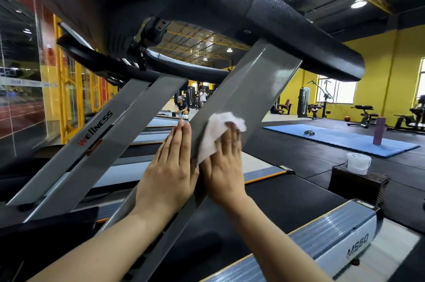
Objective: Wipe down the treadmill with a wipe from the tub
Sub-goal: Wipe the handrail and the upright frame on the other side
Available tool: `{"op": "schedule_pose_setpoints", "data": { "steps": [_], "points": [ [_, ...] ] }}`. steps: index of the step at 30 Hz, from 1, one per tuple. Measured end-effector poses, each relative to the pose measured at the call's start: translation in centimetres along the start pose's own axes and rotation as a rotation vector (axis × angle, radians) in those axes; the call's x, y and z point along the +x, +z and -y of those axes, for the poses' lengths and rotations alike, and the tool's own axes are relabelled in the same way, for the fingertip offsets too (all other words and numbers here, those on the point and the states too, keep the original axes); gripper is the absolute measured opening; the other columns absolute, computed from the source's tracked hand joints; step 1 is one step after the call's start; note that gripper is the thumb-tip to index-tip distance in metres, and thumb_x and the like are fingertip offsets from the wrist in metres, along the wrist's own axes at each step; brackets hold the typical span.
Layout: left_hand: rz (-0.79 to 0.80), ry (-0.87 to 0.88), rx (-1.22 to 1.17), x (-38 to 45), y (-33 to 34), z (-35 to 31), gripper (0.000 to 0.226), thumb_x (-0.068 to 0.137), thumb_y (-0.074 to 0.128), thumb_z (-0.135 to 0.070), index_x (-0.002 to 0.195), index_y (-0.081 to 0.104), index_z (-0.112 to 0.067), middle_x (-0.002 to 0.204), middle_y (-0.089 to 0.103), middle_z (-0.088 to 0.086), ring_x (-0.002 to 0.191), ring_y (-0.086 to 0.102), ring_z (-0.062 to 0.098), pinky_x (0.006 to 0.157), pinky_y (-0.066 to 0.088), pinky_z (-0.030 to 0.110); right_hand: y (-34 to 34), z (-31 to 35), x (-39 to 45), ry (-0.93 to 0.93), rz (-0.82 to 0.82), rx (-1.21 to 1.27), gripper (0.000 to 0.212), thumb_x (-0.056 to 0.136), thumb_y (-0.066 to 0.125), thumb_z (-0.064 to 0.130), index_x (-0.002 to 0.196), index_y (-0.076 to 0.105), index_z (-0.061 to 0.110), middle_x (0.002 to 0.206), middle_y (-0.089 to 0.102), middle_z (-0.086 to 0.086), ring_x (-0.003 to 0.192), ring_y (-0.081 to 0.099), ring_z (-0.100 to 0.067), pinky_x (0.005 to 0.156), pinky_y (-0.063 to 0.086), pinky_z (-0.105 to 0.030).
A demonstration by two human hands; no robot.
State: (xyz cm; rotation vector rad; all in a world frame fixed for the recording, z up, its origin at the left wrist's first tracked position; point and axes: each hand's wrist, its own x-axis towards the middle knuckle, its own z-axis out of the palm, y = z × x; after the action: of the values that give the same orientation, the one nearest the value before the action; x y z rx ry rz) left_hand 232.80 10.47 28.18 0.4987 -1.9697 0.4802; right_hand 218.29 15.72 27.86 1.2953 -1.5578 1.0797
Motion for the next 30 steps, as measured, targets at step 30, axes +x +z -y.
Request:
{"op": "schedule_pose_setpoints", "data": {
  "steps": [30],
  "points": [
    [0.212, -0.18, 0.067, -11.3, -2.4, 2.1, 0.076, 0.1, 0.04, -0.023, 0.161, 0.001, -0.002, 0.171, -0.001, 0.014, 0.158, 0.006, 0.026, 0.125, 0.022, 0.046, 3.5, 4.8, -9.2, -0.004, 0.047, -0.003, 0.05, 0.097, 0.04, 0.029, 0.134, 0.042, -0.003, 0.146, 0.037, -0.031, 0.136, 0.033, -0.046, 0.12, 0.022, -0.055]
  ]
}}
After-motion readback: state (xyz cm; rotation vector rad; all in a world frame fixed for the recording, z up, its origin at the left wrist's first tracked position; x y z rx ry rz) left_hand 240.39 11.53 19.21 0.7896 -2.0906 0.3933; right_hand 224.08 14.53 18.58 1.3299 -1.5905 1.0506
